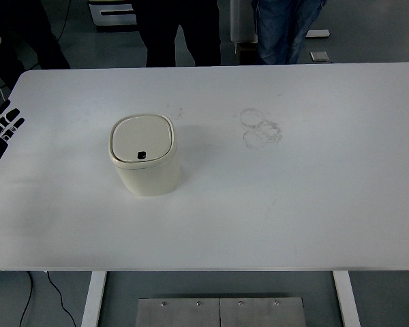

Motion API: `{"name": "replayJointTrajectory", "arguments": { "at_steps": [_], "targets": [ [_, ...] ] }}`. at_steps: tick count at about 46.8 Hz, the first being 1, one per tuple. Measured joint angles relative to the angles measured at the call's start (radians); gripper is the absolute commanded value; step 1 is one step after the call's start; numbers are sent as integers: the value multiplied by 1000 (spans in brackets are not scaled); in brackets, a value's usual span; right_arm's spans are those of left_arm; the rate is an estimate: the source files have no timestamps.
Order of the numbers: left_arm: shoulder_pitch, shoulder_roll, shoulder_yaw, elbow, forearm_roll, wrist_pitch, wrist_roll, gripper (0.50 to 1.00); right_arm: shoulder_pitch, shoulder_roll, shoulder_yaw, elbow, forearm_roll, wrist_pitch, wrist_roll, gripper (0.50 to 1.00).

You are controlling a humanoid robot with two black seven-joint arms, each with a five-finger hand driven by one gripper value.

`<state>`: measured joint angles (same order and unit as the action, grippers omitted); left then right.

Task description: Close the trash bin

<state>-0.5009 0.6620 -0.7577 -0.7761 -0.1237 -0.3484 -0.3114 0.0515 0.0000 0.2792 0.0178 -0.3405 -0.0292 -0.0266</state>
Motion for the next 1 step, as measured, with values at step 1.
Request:
{"name": "replayJointTrajectory", "arguments": {
  "at_steps": [1],
  "targets": [
    [-1, -1, 0, 0, 0, 0, 0, 1000, 0, 0, 0, 0, 0, 0, 0, 989]
  ]
}}
